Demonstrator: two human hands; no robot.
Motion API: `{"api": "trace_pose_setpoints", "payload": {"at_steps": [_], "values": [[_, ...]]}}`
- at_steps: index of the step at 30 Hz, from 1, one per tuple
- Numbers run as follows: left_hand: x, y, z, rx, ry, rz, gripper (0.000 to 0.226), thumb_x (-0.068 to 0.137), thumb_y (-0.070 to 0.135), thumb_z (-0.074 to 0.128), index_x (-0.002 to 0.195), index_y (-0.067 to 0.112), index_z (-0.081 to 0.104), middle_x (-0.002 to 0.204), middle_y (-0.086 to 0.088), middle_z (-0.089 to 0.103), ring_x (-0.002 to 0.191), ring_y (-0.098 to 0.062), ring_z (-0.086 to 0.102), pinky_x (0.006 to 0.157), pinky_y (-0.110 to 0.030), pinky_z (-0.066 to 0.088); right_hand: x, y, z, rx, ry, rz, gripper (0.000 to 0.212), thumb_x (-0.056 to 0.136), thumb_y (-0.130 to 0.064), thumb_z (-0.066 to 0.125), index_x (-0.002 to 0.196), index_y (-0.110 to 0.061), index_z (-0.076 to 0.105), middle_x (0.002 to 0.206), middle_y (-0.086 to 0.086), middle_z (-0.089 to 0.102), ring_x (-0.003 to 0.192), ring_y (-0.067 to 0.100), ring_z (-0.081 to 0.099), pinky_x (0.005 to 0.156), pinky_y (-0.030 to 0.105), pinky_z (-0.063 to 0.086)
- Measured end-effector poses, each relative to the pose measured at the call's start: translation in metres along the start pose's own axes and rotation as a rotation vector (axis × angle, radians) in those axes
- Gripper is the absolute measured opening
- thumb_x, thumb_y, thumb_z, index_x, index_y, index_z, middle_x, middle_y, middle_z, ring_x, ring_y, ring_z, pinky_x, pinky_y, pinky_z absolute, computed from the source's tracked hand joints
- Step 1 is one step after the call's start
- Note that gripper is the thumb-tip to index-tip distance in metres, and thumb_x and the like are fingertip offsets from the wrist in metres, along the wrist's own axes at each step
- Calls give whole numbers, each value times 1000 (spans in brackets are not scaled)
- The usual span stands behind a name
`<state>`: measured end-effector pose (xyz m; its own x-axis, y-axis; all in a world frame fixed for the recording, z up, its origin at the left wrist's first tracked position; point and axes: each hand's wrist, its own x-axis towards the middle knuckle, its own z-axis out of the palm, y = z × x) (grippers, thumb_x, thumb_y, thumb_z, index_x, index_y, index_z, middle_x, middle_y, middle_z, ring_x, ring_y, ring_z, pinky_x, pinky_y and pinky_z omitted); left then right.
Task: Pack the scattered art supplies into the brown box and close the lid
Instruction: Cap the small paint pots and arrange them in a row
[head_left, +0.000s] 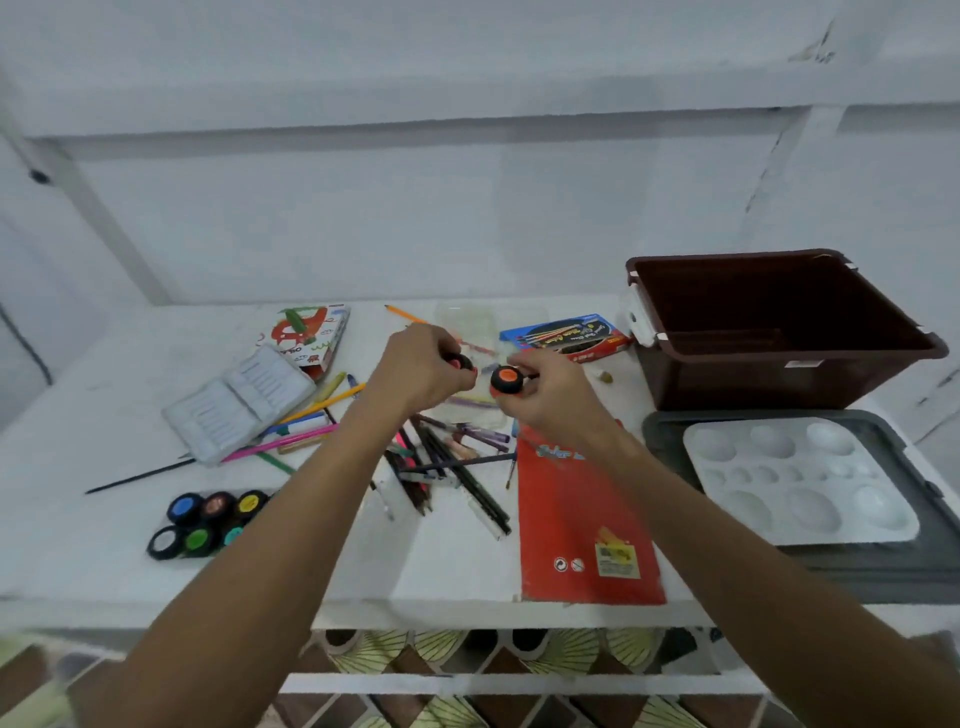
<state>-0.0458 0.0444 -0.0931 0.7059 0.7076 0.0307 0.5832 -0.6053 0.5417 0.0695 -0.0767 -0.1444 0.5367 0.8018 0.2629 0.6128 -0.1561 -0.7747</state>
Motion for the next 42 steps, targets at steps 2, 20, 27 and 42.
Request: {"api": "trace_pose_setpoints", "payload": {"at_steps": [2,20,27,42], "values": [[-20,-24,-17,-3,4,-40,26,73,24,73,93,7,71,94,-9,70,86,-24,64,76,-36,50,-1,-20,22,14,-104,-31,7,74,-12,70,79,-9,67,66,0,63,58,8,57,59,25,46],[-100,-159,-49,118,-175,-92,43,72,32,80,111,19,68,101,4,67,83,-9,57,74,-19,42,-41,-78,148,-174,-402,-7,45,70,-22,82,110,-10,68,106,7,63,93,14,56,76,21,35],[-95,-169,-38,248,-229,60,31,78,33,74,105,18,71,100,1,70,85,-15,61,77,-30,51,-52,-72,159,-219,-373,30,47,69,-29,82,112,-15,68,105,7,58,90,11,44,74,22,31],[-93,-181,-32,252,-241,131,24,81,35,71,103,24,69,98,2,62,90,-16,55,71,-26,43,-54,-70,163,-227,-322,34,39,76,-28,77,111,-14,69,102,4,50,91,13,47,78,19,34]]}}
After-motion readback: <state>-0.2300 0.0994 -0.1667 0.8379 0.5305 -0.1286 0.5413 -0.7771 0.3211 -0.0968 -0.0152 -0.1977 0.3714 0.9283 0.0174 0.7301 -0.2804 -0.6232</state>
